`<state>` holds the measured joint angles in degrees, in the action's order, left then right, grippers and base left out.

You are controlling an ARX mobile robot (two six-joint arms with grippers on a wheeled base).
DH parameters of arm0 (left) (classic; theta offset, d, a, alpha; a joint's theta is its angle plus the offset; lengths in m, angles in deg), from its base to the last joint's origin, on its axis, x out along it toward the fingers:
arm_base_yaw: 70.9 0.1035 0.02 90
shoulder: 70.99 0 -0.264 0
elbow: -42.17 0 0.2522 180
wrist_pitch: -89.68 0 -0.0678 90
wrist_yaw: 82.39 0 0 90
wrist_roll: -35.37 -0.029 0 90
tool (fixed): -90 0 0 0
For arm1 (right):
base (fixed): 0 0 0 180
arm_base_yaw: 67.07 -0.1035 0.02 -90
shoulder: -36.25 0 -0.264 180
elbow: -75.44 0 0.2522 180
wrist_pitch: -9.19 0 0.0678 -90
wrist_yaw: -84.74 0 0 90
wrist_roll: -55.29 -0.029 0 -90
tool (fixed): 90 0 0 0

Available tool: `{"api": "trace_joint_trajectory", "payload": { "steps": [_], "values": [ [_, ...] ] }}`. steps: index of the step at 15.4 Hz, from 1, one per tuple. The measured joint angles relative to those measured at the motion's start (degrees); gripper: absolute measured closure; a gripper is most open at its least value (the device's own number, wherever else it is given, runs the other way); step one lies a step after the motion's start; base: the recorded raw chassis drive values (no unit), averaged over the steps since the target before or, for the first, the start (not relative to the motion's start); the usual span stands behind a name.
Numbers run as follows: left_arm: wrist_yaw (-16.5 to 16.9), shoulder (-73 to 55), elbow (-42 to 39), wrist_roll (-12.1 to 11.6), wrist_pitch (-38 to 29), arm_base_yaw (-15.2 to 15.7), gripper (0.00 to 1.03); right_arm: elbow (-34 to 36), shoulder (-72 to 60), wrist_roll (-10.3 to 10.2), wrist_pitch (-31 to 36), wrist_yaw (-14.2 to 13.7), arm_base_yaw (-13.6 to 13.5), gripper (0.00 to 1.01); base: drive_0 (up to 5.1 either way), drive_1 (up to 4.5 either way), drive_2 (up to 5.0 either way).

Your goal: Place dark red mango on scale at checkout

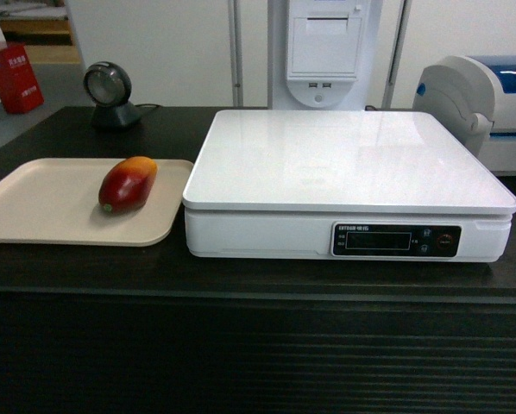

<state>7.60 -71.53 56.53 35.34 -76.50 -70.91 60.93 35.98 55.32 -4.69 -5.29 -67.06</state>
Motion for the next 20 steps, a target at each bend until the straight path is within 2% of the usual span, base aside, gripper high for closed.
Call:
{"api": "trace_joint_trajectory", "payload": {
  "steps": [15,16,17,18,19,20],
  "values": [
    [-0.3,0.0,0.0,0.0,0.3,0.0,0.05,0.0,0.0,0.0,-0.1,0.0,0.0,0.03,0.0,0.00,0.0],
    [-8.3,-2.2,1.6,1.9,5.3,-3.6,0.05,0.0,0.0,0.0,-0.1,0.0,0.0,0.03,0.0,0.00,0.0],
    [-17.6,-7.8,3.6,3.6,5.6,-8.6,0.05,0.0,0.0,0.0,-0.1,0.0,0.0,0.03,0.0,0.00,0.0],
    [-22.1,-11.7,5.5,4.3,2.4,-9.1,0.05,0.0,0.0,0.0,0.0,0.0,0.0,0.03,0.0,0.00,0.0],
    [-22.1,-14.4,6.9,4.3,-1.6,-6.7,0.05,0.0,0.0,0.0,-0.1,0.0,0.0,0.03,0.0,0.00,0.0],
    [-19.0,-18.4,8.6,4.2,-6.5,-3.9,0.05,0.0,0.0,0.0,-0.1,0.1,0.0,0.03,0.0,0.00,0.0]
  ]
}}
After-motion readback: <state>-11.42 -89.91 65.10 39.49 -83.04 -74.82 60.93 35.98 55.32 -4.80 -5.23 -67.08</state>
